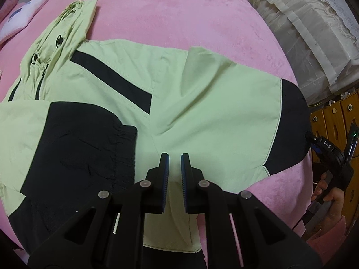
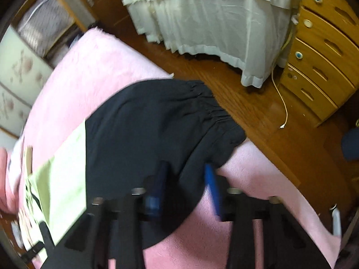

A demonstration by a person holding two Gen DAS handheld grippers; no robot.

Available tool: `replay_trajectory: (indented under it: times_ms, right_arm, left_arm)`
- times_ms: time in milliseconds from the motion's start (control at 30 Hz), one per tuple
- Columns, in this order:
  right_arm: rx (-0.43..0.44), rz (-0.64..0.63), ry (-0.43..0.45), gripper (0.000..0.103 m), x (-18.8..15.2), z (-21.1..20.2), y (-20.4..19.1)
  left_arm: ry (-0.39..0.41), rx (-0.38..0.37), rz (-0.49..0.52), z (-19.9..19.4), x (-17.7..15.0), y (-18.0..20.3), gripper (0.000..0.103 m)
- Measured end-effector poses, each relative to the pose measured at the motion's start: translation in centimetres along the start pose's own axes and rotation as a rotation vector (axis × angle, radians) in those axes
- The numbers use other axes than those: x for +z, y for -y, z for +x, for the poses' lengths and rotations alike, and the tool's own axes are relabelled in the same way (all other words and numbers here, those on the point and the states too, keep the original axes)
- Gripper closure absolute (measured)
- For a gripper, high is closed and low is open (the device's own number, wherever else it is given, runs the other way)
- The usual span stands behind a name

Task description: Fold large clothes

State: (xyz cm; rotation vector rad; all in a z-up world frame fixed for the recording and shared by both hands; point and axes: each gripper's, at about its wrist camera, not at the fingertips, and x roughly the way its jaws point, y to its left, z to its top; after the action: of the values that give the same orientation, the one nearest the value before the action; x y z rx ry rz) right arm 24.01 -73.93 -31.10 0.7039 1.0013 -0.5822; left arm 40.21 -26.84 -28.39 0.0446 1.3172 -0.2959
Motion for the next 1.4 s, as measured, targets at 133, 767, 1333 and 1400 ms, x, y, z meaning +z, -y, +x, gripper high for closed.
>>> replay_trajectory:
  times_ms: [133,767,1333,1400]
  right_arm:
    - [-0.009,0.011,0.083,0.096,-0.5,-2.5,-0.5]
    - [0.257,-0.474,0.548,0.099,-11.6,-20.4,-27.5]
    - [0.281,-0.906,0.065,0.093,-39.3,-0.8,-44.7]
    - [0.273,-0.901,0.065,0.076,-40.5,-1.0,-44.2]
  left_arm:
    - [0.029,-0.01,-0.017,-1.6,-0.1,-1.4,0.095]
    - [0.195,0.013,-0.171,-15.3,-7.7,-22.7,0.092]
    - [0.08,-0.007,-0.235,-13.3,-12.6,-35.5,0.062]
    - [0.071,-0.049,-0.238,-12.1,-11.9,-34.8,0.058]
